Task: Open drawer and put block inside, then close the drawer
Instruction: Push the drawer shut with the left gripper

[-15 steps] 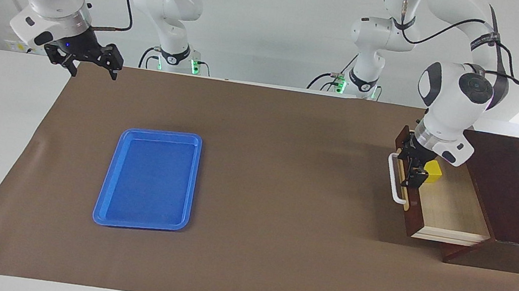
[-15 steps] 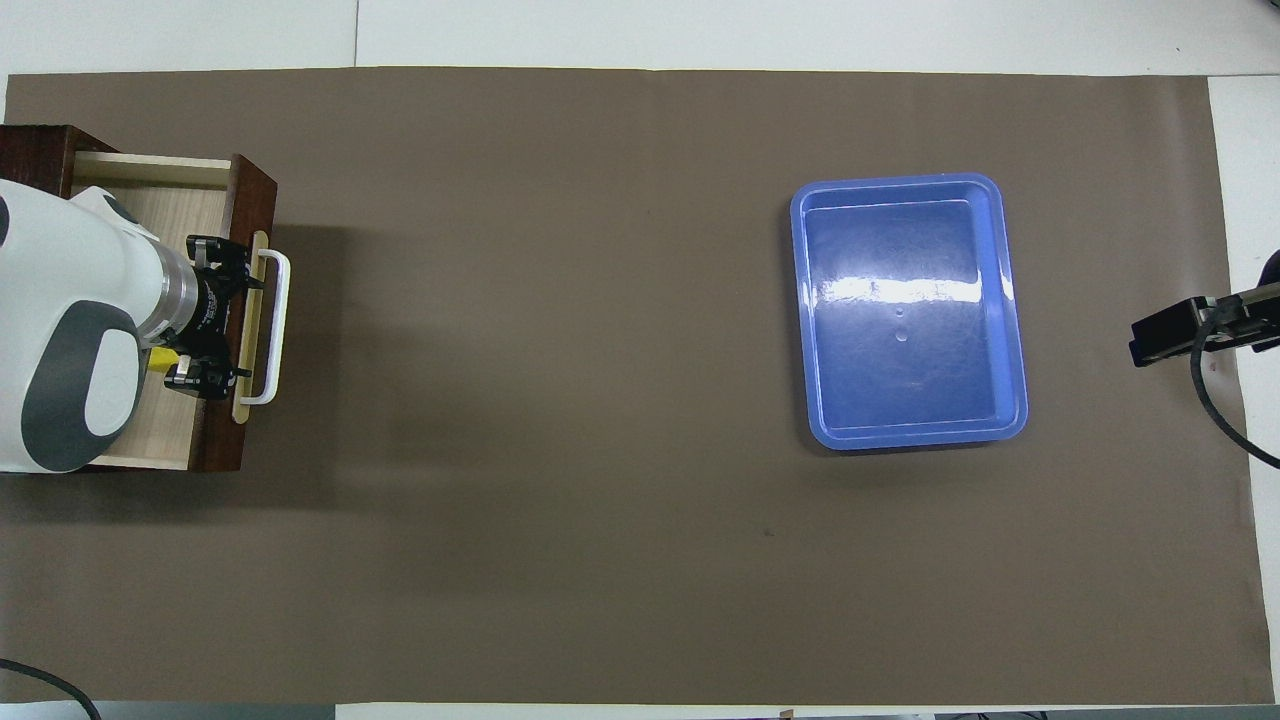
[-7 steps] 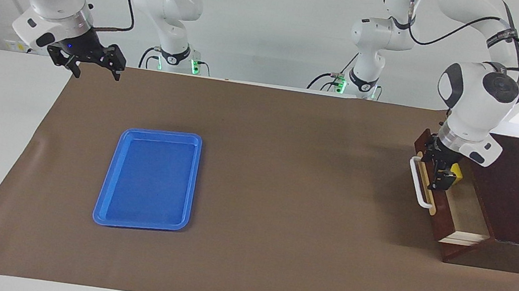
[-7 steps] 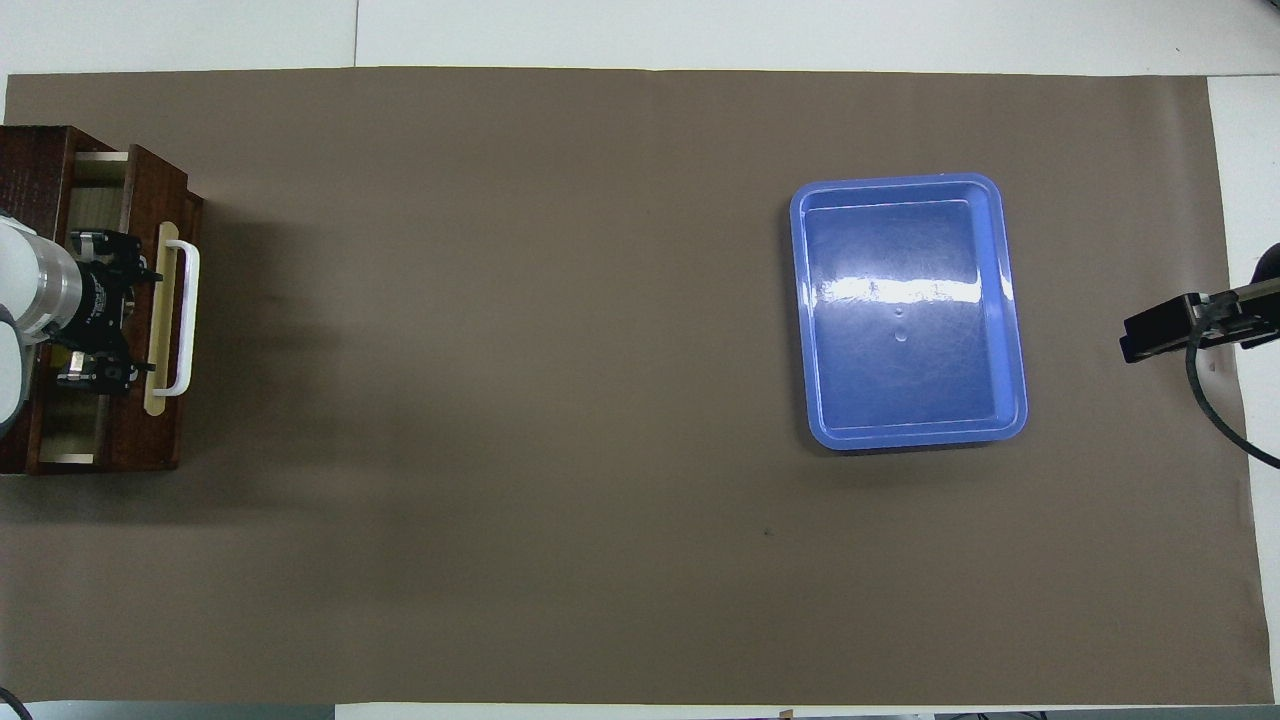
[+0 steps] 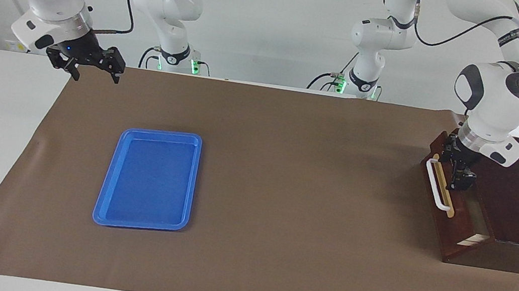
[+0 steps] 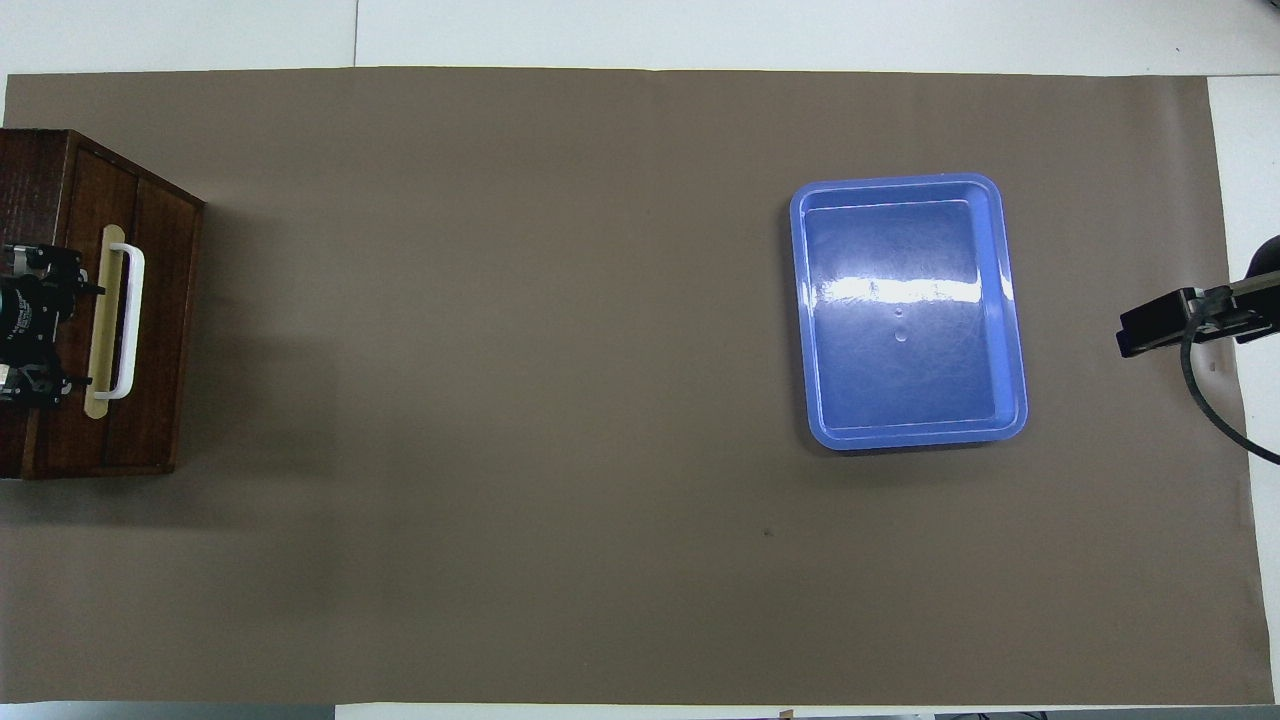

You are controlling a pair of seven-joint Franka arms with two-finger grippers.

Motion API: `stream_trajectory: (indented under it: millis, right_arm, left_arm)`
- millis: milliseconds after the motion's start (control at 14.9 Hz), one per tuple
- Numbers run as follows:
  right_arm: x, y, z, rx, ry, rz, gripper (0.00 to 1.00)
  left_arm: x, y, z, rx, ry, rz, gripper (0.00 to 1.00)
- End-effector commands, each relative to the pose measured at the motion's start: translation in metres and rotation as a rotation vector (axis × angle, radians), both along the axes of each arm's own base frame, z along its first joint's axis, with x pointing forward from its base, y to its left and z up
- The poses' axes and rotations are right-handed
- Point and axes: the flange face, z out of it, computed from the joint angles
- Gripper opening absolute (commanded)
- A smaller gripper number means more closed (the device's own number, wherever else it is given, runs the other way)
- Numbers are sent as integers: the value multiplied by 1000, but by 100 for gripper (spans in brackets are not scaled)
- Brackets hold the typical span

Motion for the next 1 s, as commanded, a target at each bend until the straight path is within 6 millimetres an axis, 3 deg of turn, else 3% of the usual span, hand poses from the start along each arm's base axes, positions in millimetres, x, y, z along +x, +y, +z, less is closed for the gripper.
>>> stream_trajectory:
  millis: [0,201,469,603,804,938]
  right_arm:
    - [-2,-1,2,19,-10,-21,100]
    - [-3,1,2,18,-6,-17,100]
    - [-2,2,3,18,-16,-10,100]
    - [-2,3,4,18,-22,-10,100]
    - [-3,5,4,18,-11,-9,100]
    - [-3,5,4,18,-11,-9,100]
  left_arm:
    - [-2,8,5,30,0,-43,100]
    - [-7,-6,28,32,-23,-65,100]
    - [-21,-53,72,32,-8,-181,100]
    - [-29,-74,82,31,57,-371,100]
    - [-19,-91,116,-16,71,-652,100]
    - [-18,-102,121,-49,148,-900,100]
